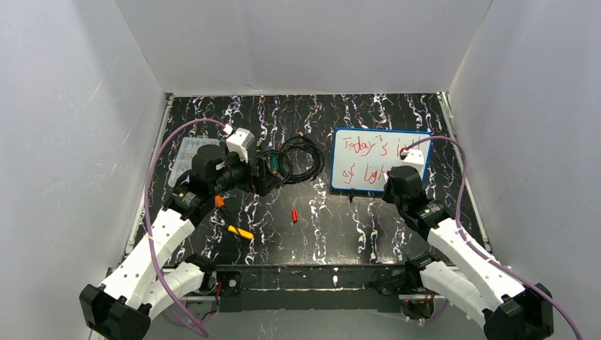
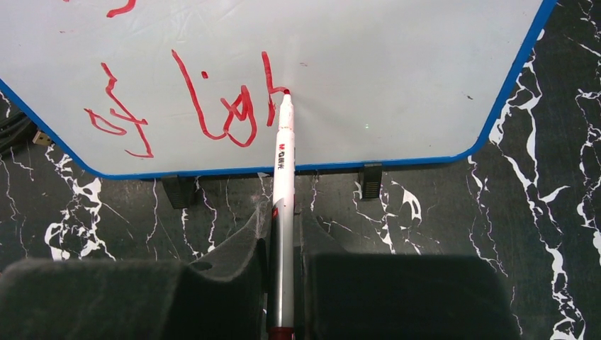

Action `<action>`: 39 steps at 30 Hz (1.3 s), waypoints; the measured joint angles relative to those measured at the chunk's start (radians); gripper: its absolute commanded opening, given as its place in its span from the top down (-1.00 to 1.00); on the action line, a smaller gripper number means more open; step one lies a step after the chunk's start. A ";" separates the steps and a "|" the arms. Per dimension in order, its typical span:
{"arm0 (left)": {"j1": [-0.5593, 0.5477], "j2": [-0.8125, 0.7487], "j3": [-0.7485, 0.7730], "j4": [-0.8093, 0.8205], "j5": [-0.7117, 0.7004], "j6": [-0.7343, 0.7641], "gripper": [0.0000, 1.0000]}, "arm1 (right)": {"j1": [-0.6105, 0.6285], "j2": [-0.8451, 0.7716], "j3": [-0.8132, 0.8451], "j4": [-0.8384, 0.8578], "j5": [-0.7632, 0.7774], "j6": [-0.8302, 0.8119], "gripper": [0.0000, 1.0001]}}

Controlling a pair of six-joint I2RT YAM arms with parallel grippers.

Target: Write a sentence on the whiteboard

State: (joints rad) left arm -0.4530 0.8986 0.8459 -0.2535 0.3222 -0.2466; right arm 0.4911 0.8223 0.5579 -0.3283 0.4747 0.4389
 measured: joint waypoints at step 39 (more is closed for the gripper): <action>0.000 -0.001 0.000 0.008 0.000 0.000 -0.81 | 0.000 -0.028 -0.014 -0.046 0.006 -0.019 0.97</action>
State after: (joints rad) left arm -0.4530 0.8974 0.8459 -0.2455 0.3222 -0.2466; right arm 0.4908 0.7944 0.5434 -0.3740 0.4805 0.4194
